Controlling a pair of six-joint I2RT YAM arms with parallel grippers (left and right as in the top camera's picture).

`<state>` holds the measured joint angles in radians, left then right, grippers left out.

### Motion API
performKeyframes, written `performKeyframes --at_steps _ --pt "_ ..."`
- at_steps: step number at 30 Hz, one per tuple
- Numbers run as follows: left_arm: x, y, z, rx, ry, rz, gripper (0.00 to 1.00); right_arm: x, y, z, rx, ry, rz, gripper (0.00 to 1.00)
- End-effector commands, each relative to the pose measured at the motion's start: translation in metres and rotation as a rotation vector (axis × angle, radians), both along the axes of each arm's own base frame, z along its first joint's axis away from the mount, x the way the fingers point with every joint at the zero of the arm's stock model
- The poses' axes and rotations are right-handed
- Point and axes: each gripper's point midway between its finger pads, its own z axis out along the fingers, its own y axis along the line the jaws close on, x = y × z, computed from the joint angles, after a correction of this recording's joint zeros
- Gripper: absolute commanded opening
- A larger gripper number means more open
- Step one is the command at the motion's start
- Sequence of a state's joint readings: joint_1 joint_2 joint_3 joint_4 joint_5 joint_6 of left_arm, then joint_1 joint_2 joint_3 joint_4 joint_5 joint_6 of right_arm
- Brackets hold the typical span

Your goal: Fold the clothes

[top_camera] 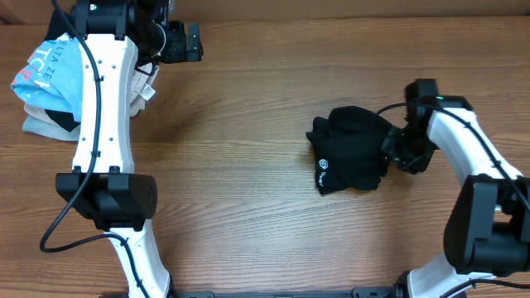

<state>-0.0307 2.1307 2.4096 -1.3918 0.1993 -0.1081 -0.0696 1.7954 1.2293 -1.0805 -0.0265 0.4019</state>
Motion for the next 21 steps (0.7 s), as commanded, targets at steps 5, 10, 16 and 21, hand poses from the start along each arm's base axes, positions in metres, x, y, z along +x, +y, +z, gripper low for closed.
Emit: performKeyframes --at_steps 5,10,16,21 --pt "0.0 0.005 0.007 0.041 -0.026 -0.007 1.0 0.028 0.011 0.042 0.207 -0.151 0.089 0.66" --pt "-0.001 0.007 0.007 0.052 -0.024 -0.002 1.0 0.06 0.006 0.103 0.17 -0.325 0.162 0.7" --pt "-0.002 0.006 0.006 0.054 -0.02 -0.003 1.0 0.083 0.012 0.133 0.155 -0.435 0.204 0.75" --pt "-0.002 0.006 0.006 0.054 -0.015 -0.003 1.0 0.083 0.042 0.112 0.183 -0.367 0.267 0.76"
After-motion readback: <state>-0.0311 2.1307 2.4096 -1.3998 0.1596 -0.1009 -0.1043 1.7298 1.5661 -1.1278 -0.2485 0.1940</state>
